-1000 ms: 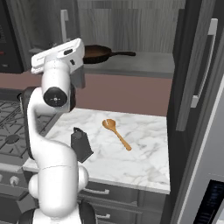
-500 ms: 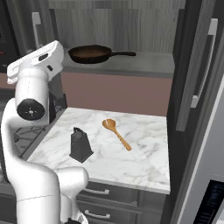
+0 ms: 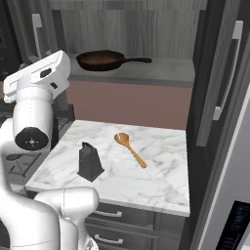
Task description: Pick the pan from the cabinet and place it on the stove. Then turn on the stove burner for the pan.
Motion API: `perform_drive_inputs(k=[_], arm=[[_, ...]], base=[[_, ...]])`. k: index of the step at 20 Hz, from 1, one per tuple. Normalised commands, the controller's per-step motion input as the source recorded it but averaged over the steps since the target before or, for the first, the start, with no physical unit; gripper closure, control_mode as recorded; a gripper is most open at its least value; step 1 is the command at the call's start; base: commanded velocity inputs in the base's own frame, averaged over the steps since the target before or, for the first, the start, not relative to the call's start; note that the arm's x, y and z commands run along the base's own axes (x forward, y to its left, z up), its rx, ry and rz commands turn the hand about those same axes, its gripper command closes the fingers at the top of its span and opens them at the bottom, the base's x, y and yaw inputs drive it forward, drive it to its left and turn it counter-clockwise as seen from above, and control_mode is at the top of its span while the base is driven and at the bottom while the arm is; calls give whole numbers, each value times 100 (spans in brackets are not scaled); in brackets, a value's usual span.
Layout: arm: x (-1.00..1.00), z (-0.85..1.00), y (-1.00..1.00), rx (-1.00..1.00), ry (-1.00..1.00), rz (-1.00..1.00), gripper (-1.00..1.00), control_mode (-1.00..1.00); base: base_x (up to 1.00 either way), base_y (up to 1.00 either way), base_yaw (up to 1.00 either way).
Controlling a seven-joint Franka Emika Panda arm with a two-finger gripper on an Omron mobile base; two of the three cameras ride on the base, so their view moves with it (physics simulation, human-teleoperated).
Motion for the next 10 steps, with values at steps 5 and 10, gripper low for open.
perform_drive_inputs(k=[5, 10], arm=[[-23, 10, -61, 1, 0, 2, -100, -100], [-7, 7, -69, 6, 13, 3, -100, -100]], base=[[0, 0, 0], [0, 0, 0]])
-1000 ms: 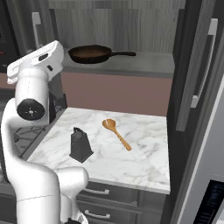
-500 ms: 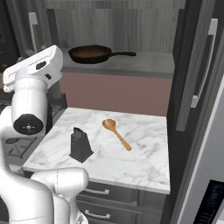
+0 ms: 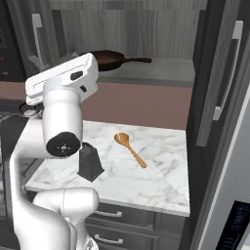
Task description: Pick the pan from the cabinet and place it on the stove. Then turn on the stove burner for the pan.
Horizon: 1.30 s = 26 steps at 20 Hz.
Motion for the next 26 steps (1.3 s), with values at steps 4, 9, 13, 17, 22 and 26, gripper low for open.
perform_drive_inputs(k=[4, 9, 13, 17, 22, 26], arm=[[0, 8, -55, 10, 31, 3, -100, -100], [0, 2, -34, 13, 33, 4, -100, -100], [3, -3, -12, 15, 21, 2, -100, -100], [21, 0, -3, 13, 25, 3, -100, -100], [40, -2, 0, 12, 28, 6, -100, -100], [47, -8, 0, 12, 30, 6, -100, -100]], base=[[0, 0, 0], [0, 0, 0], [0, 0, 0], [0, 0, 0], [0, 0, 0], [0, 0, 0]])
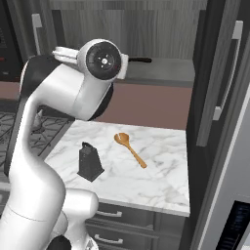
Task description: Pick the pan from the cabinet and place it on the stove. Then turn on the stove burner for the pan.
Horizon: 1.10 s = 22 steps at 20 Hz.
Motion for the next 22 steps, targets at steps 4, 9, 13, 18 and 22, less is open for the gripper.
perform_drive_inputs(k=[4, 9, 13, 18, 22], arm=[[42, -23, 0, 12, 24, 13, -100, -100], [14, -35, 0, 7, 15, 11, -100, -100], [29, -21, 0, 11, 14, 7, -100, -100], [40, -4, 8, 10, 18, 1, -100, -100], [41, -5, 16, 8, 19, 0, -100, -100]], base=[[0, 0, 0], [0, 0, 0], [0, 0, 0], [0, 0, 0], [0, 0, 0]])
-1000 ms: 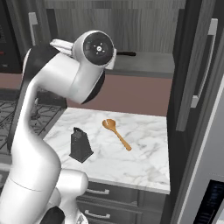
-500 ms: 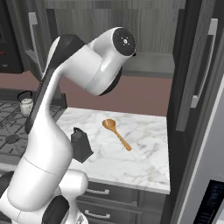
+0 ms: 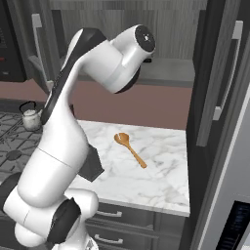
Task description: Pick the pan from the cabinet and place it on the stove. Then turn on the stove burner for the pan.
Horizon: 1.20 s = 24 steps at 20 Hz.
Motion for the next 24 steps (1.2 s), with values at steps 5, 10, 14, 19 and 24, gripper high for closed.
perform_drive_inputs(k=[5, 10, 14, 19, 24], arm=[[34, -7, 17, 8, 19, 0, -100, -100], [18, -11, 21, 9, 16, 0, -100, -100], [4, -11, 26, 7, 15, 0, -100, -100], [0, -8, 38, 5, 15, 0, -100, -100], [-13, -4, 53, 1, 14, 2, -100, -100]], base=[[0, 0, 0], [0, 0, 0], [0, 0, 0], [0, 0, 0], [0, 0, 0]])
